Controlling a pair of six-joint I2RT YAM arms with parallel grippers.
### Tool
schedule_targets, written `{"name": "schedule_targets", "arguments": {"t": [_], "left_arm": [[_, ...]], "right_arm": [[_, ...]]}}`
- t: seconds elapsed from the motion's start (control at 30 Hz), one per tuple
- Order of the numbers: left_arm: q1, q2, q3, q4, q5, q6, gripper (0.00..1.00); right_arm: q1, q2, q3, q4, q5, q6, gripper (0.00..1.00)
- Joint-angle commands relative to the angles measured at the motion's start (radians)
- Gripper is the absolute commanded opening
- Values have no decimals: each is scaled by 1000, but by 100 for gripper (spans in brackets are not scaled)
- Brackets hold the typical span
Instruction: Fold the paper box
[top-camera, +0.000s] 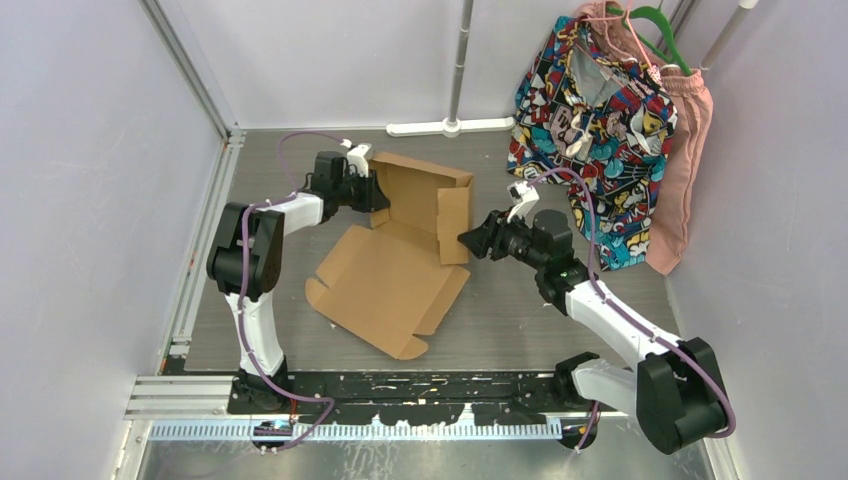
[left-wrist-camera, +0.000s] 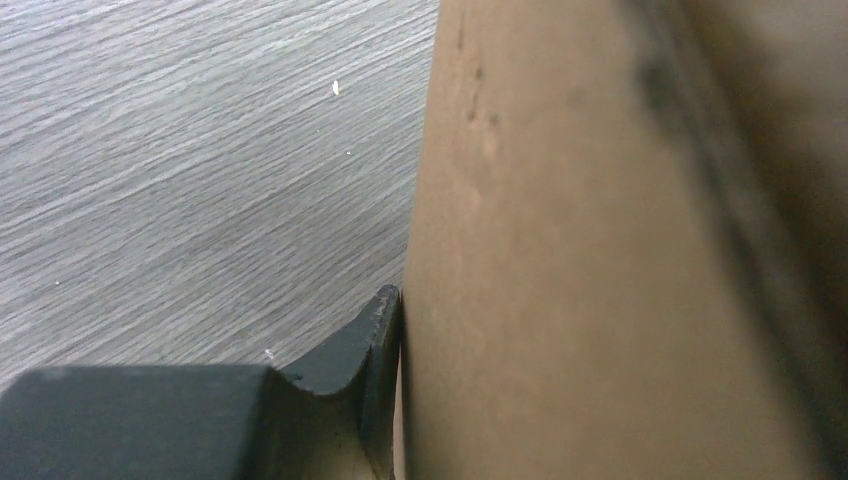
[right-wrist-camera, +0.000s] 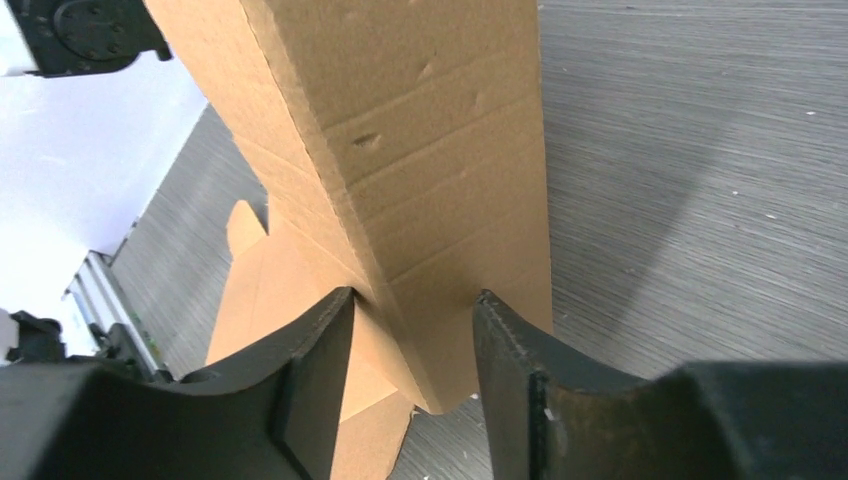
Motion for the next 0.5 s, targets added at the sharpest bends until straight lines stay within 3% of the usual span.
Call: {"name": "schedule_targets", "arguments": {"t": [0.0, 0.47], "left_arm": [[-8, -8, 17, 2, 17, 1, 21], [-28, -47, -33, 15, -10, 27, 21]], "right_arm": [[17, 0, 52, -20, 87, -64, 54], [25, 51, 117, -32, 195, -114, 56]]}}
